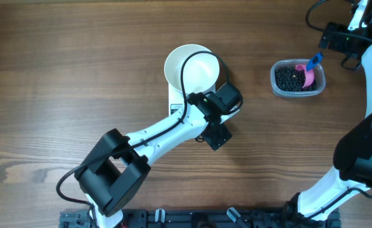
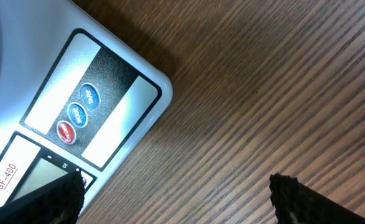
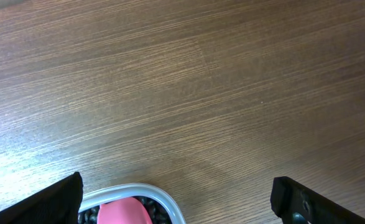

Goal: Scoop item into bowl and weigh 150g on scale
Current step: 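Reach the left gripper to the scale's front button panel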

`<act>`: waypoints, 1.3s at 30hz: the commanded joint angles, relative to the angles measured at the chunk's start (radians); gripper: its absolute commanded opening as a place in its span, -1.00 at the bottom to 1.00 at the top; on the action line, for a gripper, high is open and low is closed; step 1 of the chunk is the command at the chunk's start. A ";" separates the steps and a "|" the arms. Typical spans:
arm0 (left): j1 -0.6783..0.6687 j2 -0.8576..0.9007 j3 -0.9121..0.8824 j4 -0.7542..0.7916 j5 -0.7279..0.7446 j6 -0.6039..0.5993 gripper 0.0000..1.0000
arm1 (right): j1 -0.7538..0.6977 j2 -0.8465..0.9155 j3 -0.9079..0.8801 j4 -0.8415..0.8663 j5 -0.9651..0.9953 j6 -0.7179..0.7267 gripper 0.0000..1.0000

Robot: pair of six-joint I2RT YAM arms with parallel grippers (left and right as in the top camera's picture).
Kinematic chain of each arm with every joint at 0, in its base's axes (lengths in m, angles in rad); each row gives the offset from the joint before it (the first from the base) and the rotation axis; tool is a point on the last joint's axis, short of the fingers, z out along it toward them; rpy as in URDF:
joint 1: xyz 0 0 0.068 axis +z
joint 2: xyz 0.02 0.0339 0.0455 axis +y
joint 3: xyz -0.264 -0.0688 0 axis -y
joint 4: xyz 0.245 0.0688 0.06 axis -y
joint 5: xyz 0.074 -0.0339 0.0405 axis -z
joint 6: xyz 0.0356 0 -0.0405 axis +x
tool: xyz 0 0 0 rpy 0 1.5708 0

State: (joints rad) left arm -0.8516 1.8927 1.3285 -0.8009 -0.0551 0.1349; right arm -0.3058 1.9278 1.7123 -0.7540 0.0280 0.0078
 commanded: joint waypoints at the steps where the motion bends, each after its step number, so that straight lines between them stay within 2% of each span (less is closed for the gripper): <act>1: 0.003 0.008 -0.003 -0.007 -0.002 0.015 1.00 | -0.002 -0.021 0.015 0.002 0.017 0.019 0.99; 39: 0.019 0.150 -0.003 0.076 -0.026 0.050 1.00 | -0.002 -0.021 0.015 0.002 0.017 0.019 0.99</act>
State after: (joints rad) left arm -0.8436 1.9934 1.3289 -0.7284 -0.1009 0.1715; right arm -0.3058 1.9278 1.7123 -0.7540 0.0280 0.0078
